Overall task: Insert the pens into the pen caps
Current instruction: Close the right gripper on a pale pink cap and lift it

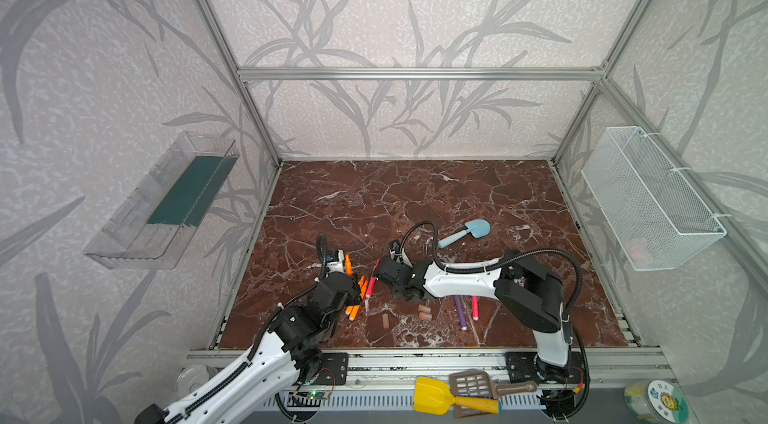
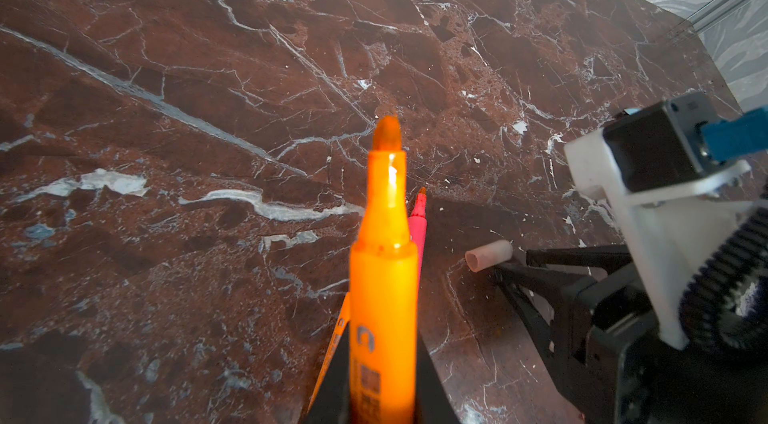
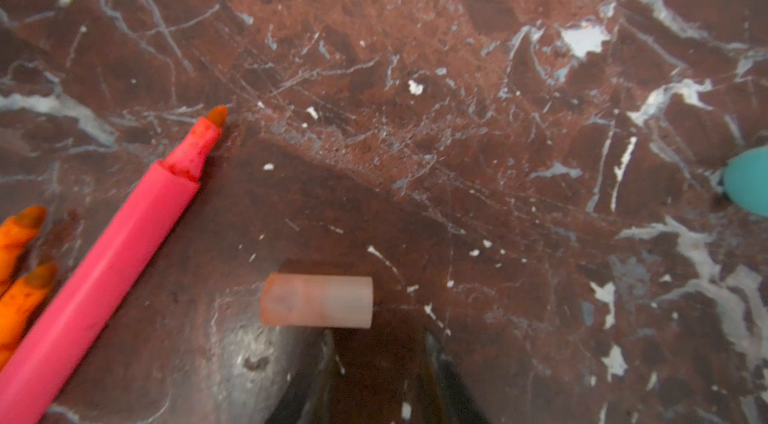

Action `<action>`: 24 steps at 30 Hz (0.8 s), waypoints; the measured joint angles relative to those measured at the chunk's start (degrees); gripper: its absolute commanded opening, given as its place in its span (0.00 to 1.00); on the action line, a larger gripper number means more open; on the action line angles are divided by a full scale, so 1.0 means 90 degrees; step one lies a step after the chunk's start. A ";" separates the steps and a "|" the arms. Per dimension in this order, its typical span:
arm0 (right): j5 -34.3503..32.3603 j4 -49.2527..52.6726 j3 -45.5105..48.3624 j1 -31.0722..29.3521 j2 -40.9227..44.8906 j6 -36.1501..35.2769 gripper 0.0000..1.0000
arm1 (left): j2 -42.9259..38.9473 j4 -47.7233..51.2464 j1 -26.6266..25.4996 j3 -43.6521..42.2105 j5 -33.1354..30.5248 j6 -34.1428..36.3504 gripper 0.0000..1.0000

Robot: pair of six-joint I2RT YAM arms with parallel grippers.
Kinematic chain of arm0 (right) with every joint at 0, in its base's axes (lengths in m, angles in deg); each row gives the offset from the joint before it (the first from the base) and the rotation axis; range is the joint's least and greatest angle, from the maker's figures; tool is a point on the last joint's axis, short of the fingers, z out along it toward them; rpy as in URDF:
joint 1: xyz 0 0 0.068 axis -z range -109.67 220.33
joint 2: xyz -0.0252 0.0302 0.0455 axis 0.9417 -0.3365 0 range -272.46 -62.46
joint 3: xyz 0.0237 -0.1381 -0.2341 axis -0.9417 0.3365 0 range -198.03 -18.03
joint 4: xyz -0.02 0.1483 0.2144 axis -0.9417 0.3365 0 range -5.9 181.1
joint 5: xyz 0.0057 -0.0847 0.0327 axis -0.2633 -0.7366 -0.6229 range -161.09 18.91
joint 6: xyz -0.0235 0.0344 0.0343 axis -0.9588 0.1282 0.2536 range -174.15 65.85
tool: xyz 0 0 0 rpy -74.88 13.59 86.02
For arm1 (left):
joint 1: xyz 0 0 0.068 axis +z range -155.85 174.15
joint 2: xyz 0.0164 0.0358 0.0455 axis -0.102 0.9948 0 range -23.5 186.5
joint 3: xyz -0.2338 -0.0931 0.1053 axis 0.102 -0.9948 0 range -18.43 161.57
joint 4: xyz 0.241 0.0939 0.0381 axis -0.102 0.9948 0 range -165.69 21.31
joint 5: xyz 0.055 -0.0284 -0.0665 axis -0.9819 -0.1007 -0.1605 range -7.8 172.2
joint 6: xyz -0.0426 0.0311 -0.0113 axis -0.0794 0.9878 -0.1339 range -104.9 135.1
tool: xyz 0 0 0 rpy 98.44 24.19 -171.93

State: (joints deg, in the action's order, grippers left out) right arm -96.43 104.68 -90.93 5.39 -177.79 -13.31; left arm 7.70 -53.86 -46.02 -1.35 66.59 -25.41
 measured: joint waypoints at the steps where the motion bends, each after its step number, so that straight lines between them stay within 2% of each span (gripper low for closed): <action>1: -0.0029 0.0000 -0.0022 0.0053 -0.0019 0.0000 0.34 | 0.0000 0.0000 0.0002 0.0000 0.0010 0.0000 0.00; 15: -0.0104 0.0216 -0.0253 0.0306 -0.0104 -0.0180 0.32 | -0.0005 -0.0002 0.0012 0.0000 0.0085 0.0063 0.00; 19: -0.0041 0.0233 -0.0083 0.0289 0.0260 -0.0187 0.37 | -0.0097 -0.0027 0.0019 0.0000 0.0175 0.0124 0.00; 22: 0.0022 0.0182 0.0015 0.0228 0.0661 -0.0182 0.46 | -0.0216 -0.0058 0.0022 0.0000 0.0206 0.0155 0.00; 24: 0.0034 0.0073 0.0000 0.0175 0.0784 -0.0172 0.48 | -0.0257 -0.0058 0.0022 0.0000 0.0221 0.0170 0.00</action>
State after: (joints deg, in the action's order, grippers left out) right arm -96.12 105.34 -90.93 6.96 -170.73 -14.86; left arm 5.38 -54.39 -45.82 -1.35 68.58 -23.88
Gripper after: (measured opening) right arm 0.456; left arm 0.167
